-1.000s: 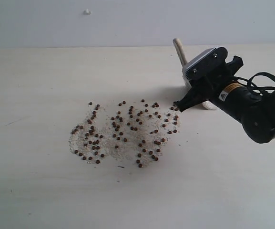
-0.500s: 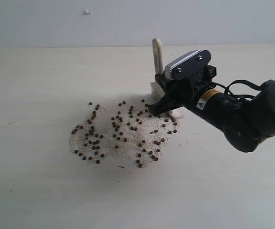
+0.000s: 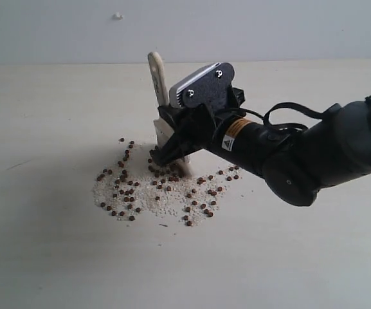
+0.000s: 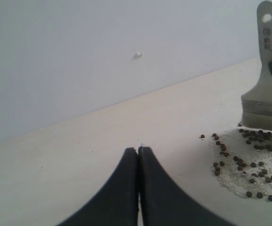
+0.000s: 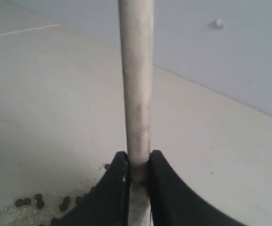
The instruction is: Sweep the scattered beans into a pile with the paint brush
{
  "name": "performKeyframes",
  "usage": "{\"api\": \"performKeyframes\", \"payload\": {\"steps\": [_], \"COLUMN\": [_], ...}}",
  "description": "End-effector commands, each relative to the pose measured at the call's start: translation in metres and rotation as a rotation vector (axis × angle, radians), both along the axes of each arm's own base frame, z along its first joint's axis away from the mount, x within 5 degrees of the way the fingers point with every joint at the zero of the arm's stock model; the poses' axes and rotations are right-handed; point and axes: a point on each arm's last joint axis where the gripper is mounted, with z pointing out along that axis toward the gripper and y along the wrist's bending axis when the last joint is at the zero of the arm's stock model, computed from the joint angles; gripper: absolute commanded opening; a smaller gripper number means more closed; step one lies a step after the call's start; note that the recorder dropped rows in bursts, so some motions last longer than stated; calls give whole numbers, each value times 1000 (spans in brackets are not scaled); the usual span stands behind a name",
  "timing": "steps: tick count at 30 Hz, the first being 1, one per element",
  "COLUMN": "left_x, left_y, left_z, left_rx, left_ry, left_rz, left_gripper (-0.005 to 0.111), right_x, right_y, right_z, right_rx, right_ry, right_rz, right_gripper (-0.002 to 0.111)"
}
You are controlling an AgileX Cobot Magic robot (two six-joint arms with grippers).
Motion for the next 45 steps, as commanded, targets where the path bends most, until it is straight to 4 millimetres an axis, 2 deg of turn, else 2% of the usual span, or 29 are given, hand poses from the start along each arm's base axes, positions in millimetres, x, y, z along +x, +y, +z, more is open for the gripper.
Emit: {"api": "performKeyframes", "payload": {"steps": [1,5,8,12,16,19,22,27,32,34,37,40,45], "left_x": [0,0,0,0,0,0,0,0,0,0,0,0,0], "left_y": [0,0,0,0,0,0,0,0,0,0,0,0,0], "left_z": [-1,-1,-1,-1,-1,-1,-1,-1,-1,-1,-1,-1,-1], "left_rx": [3,3,3,3,3,3,3,3,3,3,3,3,3], "left_ry": [-4,-4,-4,-4,-4,-4,-4,-4,-4,-4,-4,-4,-4], "left_rz": [-2,-2,-2,-2,-2,-2,-2,-2,-2,-2,-2,-2,-2], "left_gripper": [0,0,0,0,0,0,0,0,0,0,0,0,0], "right_x": [-1,-2,10,44,63,68,73,77,64,63,54,54,56], "right_y": [-4,-7,-4,2,26,51,63,70,69,69,72,70,62], "right_z": [38,57,61,47,20,6,-1,-9,-15,-13,-1,18,70], "right_rx": [-54,-177,-242,-296,-397,-417,-436,-444,-498,-446,-356,-301,-320], "right_ry": [-115,-280,-352,-337,-376,-394,-377,-297,-149,-46,-11,49,-83], "right_rz": [-15,6,15,33,245,502,622,702,884,856,920,865,777], "right_gripper": [0,0,0,0,0,0,0,0,0,0,0,0,0]}}
